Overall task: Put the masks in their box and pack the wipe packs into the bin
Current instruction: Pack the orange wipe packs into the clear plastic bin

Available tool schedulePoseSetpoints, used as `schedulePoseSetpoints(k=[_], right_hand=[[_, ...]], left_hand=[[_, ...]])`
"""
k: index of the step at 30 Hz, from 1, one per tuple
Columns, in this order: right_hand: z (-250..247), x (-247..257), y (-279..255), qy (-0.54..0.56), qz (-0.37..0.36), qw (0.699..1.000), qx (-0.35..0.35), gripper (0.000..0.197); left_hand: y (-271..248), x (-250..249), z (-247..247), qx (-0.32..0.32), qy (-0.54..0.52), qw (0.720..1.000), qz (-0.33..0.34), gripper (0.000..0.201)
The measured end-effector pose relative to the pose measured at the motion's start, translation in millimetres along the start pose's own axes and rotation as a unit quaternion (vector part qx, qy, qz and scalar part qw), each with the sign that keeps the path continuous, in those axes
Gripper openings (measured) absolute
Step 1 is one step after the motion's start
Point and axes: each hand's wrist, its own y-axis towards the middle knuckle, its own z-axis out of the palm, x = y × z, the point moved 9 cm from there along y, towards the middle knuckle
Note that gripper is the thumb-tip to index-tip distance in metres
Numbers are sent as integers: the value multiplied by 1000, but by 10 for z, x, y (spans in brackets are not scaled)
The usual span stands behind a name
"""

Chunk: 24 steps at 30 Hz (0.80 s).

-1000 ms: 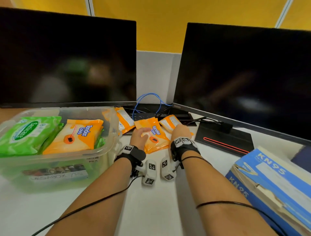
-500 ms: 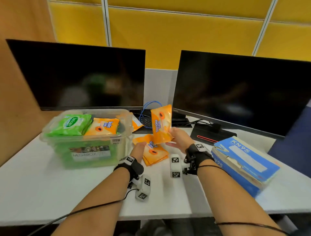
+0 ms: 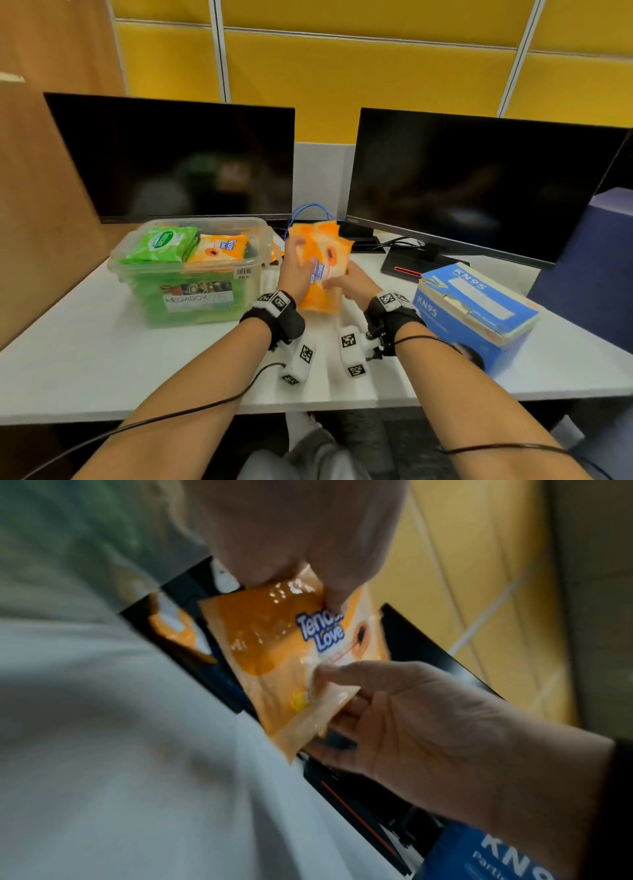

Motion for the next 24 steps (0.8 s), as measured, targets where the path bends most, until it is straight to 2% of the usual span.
schedulePoseSetpoints(k=[2,4,7,9,11,13,15,17,18,19,21,24], right_hand=[[-115,168,-11,58,-71,995,-38,44],[-154,207,-49,79,-95,991,-45,46],[-27,115,-154,15,-102,995,-11,37],[69,-33,-196,-13,-106,994,9,32],[105,-164,-190,-26,-105,994,16,27],[89,-213,-140,-29,-76,997,15,32],[-10,-200,-117,-21,-35,999,-18,46],[-102,-87,-116,52,-22,997,-57,46],[-78,-9,-114,121,-23,991,-50,43],[9,144,-152,195,-32,980,-17,39],[196,469,-162,292,-78,952,45,38],[320,905,-105,268,-157,950,29,51]], left_hand=[[21,-269,-30,-9,-26,998,61,58],[13,-364,-49,-16,-40,996,82,75],[-136,-12,66,-5,-69,997,21,84],[-212,371,169,24,-45,998,-43,75],[-260,584,210,40,-19,997,-59,59],[-257,470,177,27,-12,998,-57,36],[-169,178,87,-6,-54,998,-34,20],[-18,-85,-47,-54,-154,986,-29,20],[70,-176,-119,-86,-200,975,-38,26],[150,-232,-174,-112,-237,963,-56,33],[266,-263,-213,-120,-279,947,-107,36],[359,-297,-362,-99,-271,948,-136,42]])
